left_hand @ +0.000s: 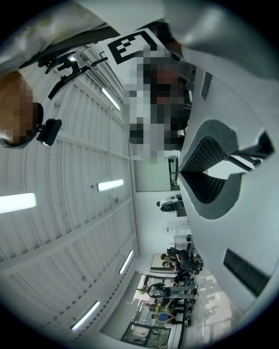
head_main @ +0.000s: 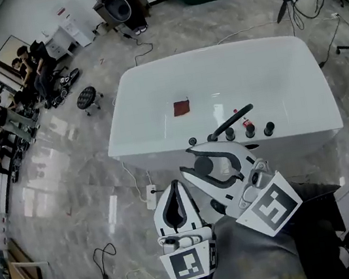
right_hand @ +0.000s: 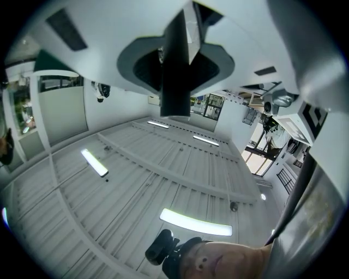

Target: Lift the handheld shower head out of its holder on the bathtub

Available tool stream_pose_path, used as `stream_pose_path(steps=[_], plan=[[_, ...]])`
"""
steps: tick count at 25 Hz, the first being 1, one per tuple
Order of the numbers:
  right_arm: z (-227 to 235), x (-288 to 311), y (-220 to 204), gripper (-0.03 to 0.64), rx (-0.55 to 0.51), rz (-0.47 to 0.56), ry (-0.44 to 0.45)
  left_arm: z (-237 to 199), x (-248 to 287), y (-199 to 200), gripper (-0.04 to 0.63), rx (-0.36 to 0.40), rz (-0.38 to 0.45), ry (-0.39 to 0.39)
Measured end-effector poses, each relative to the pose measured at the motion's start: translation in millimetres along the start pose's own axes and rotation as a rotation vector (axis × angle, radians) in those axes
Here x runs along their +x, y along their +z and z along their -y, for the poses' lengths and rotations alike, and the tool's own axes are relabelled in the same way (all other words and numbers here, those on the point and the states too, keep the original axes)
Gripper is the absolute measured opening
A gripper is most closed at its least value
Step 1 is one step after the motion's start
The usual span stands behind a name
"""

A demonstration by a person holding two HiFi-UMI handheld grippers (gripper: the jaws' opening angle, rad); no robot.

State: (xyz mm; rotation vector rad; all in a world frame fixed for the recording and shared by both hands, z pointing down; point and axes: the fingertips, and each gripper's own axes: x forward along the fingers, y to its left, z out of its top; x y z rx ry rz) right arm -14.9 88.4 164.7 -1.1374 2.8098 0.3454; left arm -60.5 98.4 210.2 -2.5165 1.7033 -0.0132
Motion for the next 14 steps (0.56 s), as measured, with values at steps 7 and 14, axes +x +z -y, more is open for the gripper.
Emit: stream_pose_path(steps=[7,14], plan=[[3,19,-5,0.120,0.014,-0.009,0.008,-16,7,-1,0.002,-0.004,-0.014,0.018],[9,26,-11,0.120,0.013,0.001,0.013,-21,15,-10,0.002,-0.008,-0.038,0.028]])
